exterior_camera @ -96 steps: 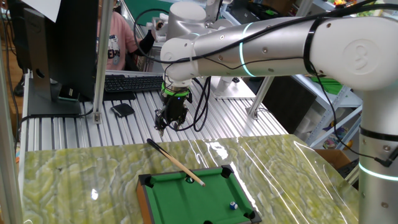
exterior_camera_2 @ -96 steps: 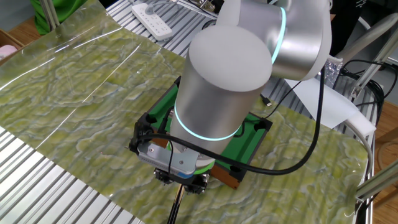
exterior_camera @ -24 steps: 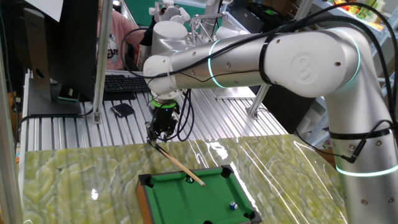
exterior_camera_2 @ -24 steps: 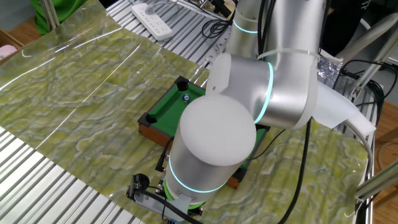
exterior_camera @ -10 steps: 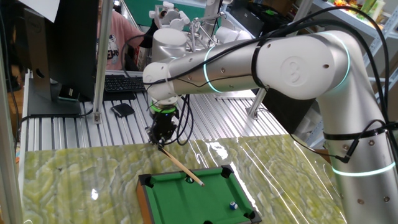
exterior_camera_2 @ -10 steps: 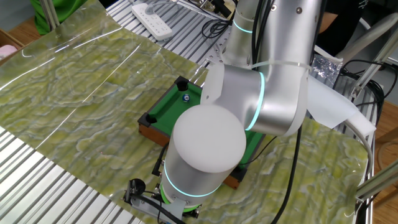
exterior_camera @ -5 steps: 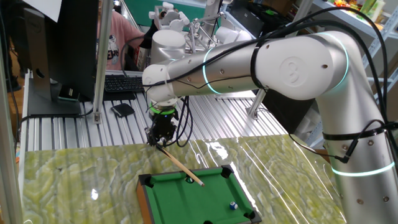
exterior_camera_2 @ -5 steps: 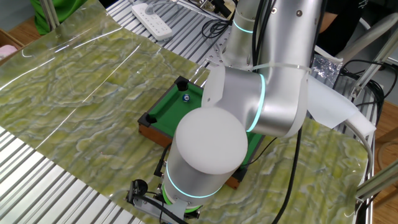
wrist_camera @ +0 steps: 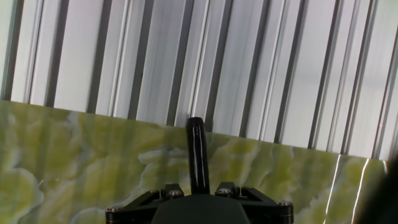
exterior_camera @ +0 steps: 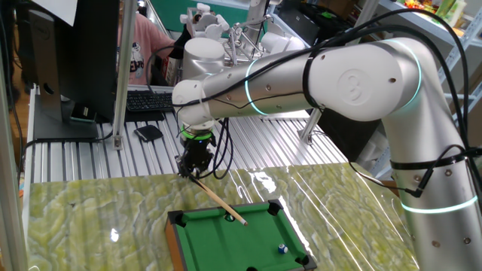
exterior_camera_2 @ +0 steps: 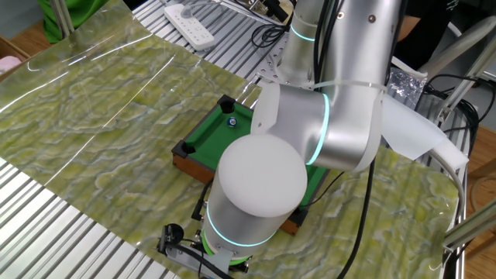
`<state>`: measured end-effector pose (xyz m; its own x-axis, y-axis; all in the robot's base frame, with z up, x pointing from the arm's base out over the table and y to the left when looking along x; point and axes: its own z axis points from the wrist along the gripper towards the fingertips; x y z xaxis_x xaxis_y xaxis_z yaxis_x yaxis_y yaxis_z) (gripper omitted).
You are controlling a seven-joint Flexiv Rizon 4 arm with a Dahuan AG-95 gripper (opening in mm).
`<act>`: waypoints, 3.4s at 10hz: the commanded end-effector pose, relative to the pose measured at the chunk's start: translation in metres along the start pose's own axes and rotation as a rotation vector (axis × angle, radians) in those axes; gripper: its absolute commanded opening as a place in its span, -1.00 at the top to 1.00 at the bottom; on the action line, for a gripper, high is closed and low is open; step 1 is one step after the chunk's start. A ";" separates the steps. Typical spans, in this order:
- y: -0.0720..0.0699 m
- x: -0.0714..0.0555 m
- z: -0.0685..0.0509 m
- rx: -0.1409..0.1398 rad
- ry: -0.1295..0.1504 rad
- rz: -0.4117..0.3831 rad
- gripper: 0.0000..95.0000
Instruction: Hit the pool ball
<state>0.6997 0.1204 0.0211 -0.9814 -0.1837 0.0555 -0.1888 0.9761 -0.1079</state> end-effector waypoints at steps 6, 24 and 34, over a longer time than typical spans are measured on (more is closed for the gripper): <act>-0.002 0.003 -0.005 -0.004 -0.011 -0.013 1.00; -0.009 0.029 -0.075 -0.001 -0.117 -0.030 1.00; 0.000 0.048 -0.095 0.016 -0.187 -0.027 1.00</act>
<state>0.6530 0.1214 0.1191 -0.9643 -0.2295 -0.1325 -0.2130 0.9687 -0.1274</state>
